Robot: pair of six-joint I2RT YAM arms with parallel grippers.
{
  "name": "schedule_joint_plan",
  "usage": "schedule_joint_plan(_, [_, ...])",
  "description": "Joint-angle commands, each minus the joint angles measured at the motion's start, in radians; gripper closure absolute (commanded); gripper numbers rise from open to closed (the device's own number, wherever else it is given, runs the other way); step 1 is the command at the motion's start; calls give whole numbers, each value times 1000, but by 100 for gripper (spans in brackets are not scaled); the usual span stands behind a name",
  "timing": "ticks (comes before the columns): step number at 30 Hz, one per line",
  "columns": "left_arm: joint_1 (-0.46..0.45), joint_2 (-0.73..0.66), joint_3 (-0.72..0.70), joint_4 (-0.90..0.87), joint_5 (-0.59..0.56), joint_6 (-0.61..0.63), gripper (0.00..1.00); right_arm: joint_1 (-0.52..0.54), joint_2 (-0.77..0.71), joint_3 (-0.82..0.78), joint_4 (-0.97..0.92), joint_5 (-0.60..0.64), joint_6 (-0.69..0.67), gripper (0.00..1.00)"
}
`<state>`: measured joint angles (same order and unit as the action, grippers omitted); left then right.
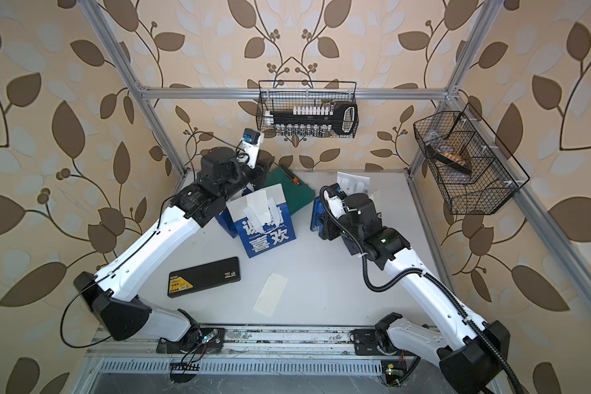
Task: Staple the receipts to the bags
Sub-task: Place the stapler at the center of the board.
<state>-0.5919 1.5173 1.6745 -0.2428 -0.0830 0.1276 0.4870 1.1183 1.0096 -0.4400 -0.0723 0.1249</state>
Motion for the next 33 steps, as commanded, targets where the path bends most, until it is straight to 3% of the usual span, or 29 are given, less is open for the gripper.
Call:
schedule_joint_plan(1, [-79,108,22,-82,131,-37,39,2,15,-62,-135,80,68,100])
schedule_joint_plan(5, [-94,230,71,-26,276,-26,38,-2,88,-155,-186,47,73,100])
schedule_joint_plan(12, [-93,408,177,-6,218,-113,31,-76,194,-263,-126,-7,134,100])
schedule_joint_plan(16, [-94,385,113,9,172,-171,24,-121,347,-206,-159,-29,175,94])
schedule_joint_plan(23, [-94,248,-33,-32,134,-197,22,-126,509,-139,-168,-35,206,87])
schedule_joint_plan(29, [-95,126,-149,-39,78,-226,14,-8,271,-112,-110,-40,157,45])
schedule_joint_plan(33, [-95,74,-184,-41,-17,-251,10,40,133,44,-113,-34,91,36])
